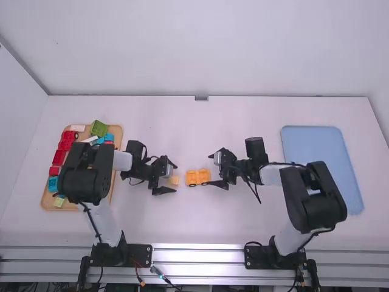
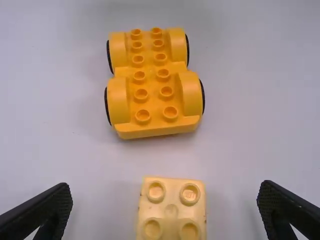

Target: Assemble lego blocks to make yellow taxi

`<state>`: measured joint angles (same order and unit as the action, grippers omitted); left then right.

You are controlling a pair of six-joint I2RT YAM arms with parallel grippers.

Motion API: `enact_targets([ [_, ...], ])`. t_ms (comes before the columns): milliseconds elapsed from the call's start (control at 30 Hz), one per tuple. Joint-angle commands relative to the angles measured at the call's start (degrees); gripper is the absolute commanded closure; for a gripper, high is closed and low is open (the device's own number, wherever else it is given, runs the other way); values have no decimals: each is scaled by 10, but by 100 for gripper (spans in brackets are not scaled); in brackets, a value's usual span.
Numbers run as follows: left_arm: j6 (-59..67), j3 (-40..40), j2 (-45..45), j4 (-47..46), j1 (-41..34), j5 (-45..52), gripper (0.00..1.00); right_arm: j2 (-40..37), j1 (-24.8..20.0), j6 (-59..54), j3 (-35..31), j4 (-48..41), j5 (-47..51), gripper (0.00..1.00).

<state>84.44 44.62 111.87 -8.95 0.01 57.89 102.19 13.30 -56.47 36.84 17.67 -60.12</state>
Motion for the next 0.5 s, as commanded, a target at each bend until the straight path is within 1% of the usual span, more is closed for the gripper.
enact_targets([
  [0, -1, 7, 9, -2, -1, 21, 1, 24, -10, -7, 8, 3, -47, 1],
  [133, 0, 7, 10, -5, 0, 6, 1, 41, -5, -35, 11, 3, -65, 1],
  [200, 0, 7, 13, -3, -1, 7, 16, 51, 0, -34, 17, 3, -63, 1],
  [233, -1, 7, 16, -1, 0, 8, 21, 54, 3, -34, 20, 2, -61, 1],
  [267, -2, 7, 16, 0, 0, 8, 23, 57, 7, -34, 22, 1, -59, 1],
  [333, -2, 7, 18, -4, 0, -2, 34, 63, 15, -34, 29, -1, -53, 1],
  [433, -2, 7, 18, -9, 0, -15, 36, 68, 24, -34, 32, -1, -40, 1],
  [467, -2, 7, 18, -9, 0, -16, 40, 70, 26, -34, 34, -1, -38, 1],
])
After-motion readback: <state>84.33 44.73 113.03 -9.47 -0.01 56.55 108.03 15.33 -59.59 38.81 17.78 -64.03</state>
